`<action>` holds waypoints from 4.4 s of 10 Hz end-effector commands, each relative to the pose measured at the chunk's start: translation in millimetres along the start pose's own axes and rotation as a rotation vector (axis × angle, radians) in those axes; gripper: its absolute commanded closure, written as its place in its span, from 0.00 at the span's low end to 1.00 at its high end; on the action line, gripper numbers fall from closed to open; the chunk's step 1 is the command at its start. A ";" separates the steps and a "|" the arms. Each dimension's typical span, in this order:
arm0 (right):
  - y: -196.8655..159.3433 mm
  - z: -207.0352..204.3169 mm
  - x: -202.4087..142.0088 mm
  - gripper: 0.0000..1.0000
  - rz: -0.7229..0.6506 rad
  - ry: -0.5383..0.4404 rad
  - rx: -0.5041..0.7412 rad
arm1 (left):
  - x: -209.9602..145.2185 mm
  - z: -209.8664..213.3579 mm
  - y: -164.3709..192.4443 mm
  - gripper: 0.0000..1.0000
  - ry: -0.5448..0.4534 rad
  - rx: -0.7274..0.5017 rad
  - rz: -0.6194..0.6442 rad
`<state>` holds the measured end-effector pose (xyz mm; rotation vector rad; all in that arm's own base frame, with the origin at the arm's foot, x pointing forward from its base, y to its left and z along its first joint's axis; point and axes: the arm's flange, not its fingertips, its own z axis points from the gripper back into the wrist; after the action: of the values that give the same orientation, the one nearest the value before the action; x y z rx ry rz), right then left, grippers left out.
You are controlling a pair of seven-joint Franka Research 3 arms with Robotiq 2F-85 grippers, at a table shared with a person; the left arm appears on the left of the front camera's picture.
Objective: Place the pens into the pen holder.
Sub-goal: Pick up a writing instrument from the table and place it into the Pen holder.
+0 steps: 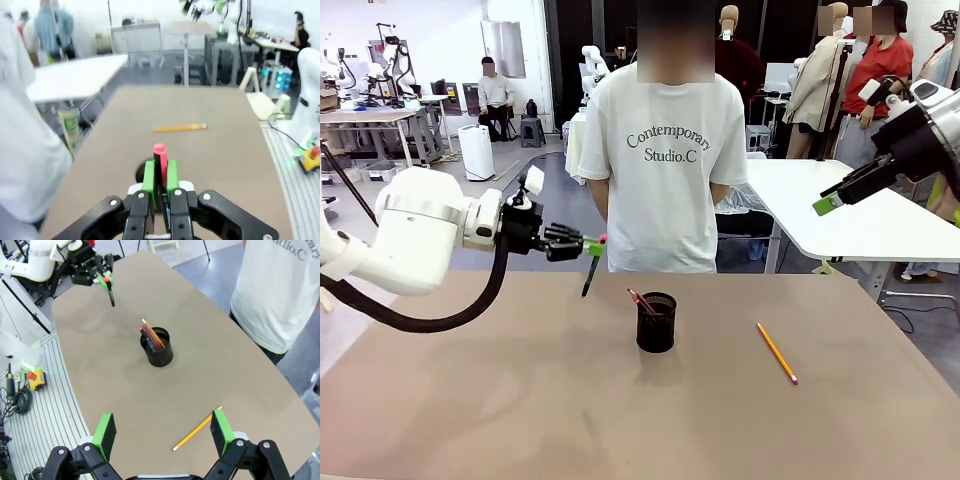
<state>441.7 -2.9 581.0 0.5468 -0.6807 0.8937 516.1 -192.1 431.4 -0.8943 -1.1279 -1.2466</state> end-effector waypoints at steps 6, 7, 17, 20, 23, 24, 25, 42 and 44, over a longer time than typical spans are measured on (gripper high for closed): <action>0.2 0.0 1.6 0.00 0.005 -0.011 0.003 | 15.6 -53.8 -29.8 1.00 -0.379 -0.016 -0.347; 0.2 0.0 1.6 0.00 0.005 -0.011 0.003 | 17.4 -67.0 -29.4 1.00 -0.426 0.003 -0.318; 0.2 0.0 1.6 0.00 0.005 -0.011 0.003 | 6.9 -88.2 -29.1 1.00 -0.390 -0.048 -0.215; 0.2 0.0 1.6 0.00 0.005 -0.011 0.003 | 6.9 -88.2 -29.1 1.00 -0.390 -0.048 -0.215; 0.2 0.0 1.6 0.00 0.005 -0.011 0.003 | 6.9 -91.0 -26.9 1.00 -0.390 -0.049 -0.207; 0.2 0.0 1.6 0.00 0.005 -0.011 0.003 | -1.9 -102.8 -32.9 1.00 -0.362 -0.104 -0.186; 0.2 0.0 1.6 0.00 0.005 -0.011 0.003 | -12.2 -107.8 -33.6 1.00 -0.381 -0.149 -0.155; 0.2 0.0 1.6 0.00 0.005 -0.011 0.003 | -82.8 -130.5 8.8 0.00 -0.416 -0.050 -0.112; 0.2 0.0 1.6 0.00 0.005 -0.011 0.003 | -80.3 -128.4 8.2 0.00 -0.414 -0.054 -0.114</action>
<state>441.7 -3.1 581.0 0.5467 -0.6807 0.8933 547.9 -294.4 319.5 -1.1971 -1.4479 -1.2127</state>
